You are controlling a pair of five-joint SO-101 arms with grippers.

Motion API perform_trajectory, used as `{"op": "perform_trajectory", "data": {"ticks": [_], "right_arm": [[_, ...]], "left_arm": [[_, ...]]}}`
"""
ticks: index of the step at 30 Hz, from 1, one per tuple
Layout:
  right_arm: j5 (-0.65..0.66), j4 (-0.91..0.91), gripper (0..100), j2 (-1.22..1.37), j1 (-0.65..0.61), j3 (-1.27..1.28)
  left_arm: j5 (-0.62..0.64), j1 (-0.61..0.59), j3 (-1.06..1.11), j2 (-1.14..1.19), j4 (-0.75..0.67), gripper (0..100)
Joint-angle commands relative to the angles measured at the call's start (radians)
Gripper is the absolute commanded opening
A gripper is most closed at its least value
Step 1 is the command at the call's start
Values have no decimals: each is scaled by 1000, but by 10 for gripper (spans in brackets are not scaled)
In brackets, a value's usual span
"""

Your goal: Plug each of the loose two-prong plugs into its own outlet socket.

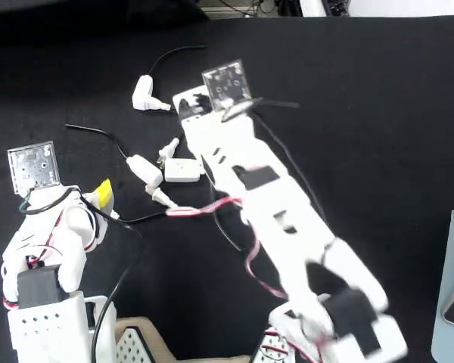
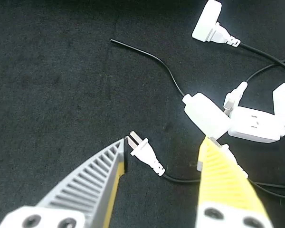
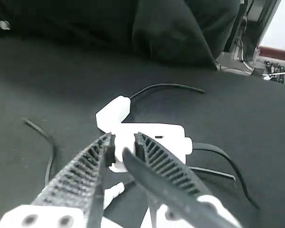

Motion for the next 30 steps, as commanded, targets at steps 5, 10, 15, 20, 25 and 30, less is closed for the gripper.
{"op": "perform_trajectory", "data": {"ticks": [5,10,15,20,25,30], "right_arm": [[-9,-252,16,360,18,-243],[-34,-284,51,487,48,-354],[-91,-275,257,529,66,-384],[-89,-161,243,426,17,-321],[-89,72,198,163,-20,-208],[-89,414,124,-127,-17,-88]], "left_arm": [[6,-7,12,-8,-25,249],[6,-7,12,-8,-25,249],[6,-2,12,-8,-25,249],[6,-7,12,-8,-23,249],[2,-7,12,-8,-18,252],[2,-7,10,-8,-17,253]]}}
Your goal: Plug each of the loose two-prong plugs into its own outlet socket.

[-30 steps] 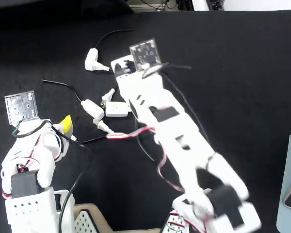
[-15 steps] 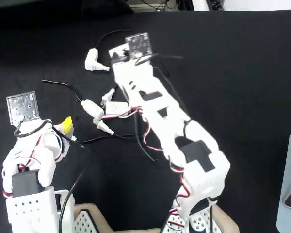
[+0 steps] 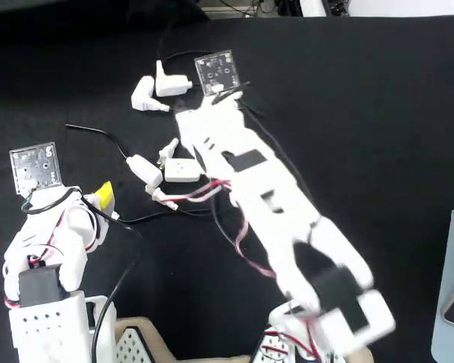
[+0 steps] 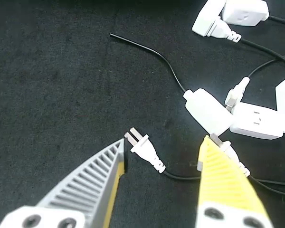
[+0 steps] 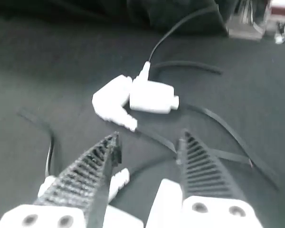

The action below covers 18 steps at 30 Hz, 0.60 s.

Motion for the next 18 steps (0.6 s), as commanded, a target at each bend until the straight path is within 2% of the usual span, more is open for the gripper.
{"op": "perform_trajectory", "data": {"ticks": [1,3,6,12,18], "right_arm": [[-9,318,118,-295,-12,76],[-9,422,118,-380,-15,130],[-9,476,118,-469,-35,216],[-14,473,118,-492,-89,314],[-17,368,118,-334,-121,295]], "left_arm": [[2,-7,-10,-8,-12,253],[2,-8,-16,-8,-12,253],[3,-8,-28,-8,-11,253],[6,-79,-35,-8,-11,254],[6,-128,-30,-8,-11,254]]}}
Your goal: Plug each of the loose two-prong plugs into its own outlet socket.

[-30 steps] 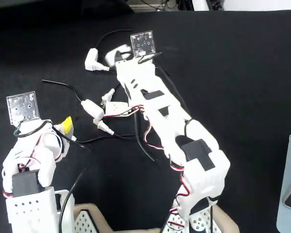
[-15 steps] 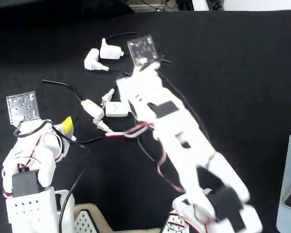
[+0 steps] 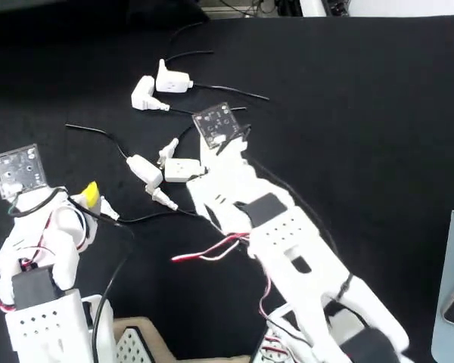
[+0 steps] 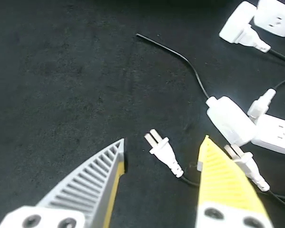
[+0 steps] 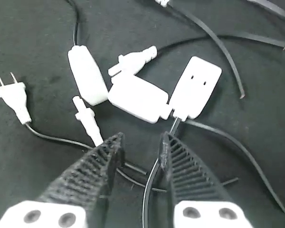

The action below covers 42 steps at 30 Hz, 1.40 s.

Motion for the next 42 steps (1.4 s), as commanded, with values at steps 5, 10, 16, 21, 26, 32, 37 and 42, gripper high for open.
{"op": "perform_trajectory", "data": {"ticks": [5,10,16,21,26,32,37,42], "right_arm": [[-11,-78,118,216,-98,-73],[-32,-84,120,277,-149,-128],[-60,-77,260,397,-181,-228],[-60,-77,265,521,-207,-292],[-58,-84,265,596,-213,-331],[-55,-84,164,650,-198,-340],[-57,-72,23,616,-196,-329],[-57,-6,12,433,-172,-252]], "left_arm": [[8,-38,-25,-8,-11,254],[8,-45,-24,-8,-11,254],[8,-41,-12,-8,-17,254],[8,-41,-12,-8,-17,254],[8,-41,-7,-8,-18,254],[8,-39,-2,-8,-20,254],[8,-39,-2,-8,-20,254],[8,-39,-2,-8,-20,254]]}}
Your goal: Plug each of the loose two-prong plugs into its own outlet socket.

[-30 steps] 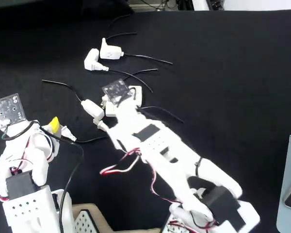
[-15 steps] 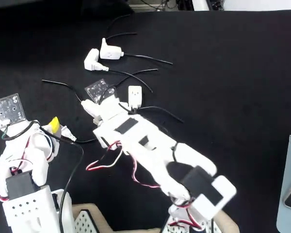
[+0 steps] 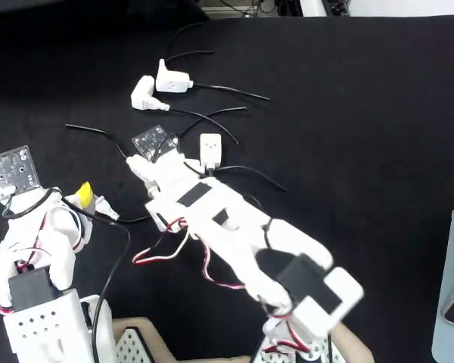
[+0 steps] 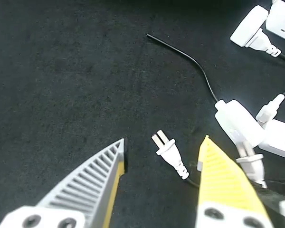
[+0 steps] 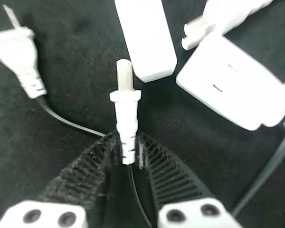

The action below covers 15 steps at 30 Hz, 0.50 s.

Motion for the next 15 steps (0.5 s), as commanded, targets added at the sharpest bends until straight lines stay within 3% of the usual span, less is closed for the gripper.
{"op": "perform_trajectory", "data": {"ticks": [1,9,15], "right_arm": [[-6,68,12,-216,44,48],[-15,247,12,-576,253,194],[-216,339,13,-662,417,205]], "left_arm": [[8,-2,-2,-8,-20,254],[8,-1,-2,-8,-20,254],[8,-1,-4,-8,-20,254]]}}
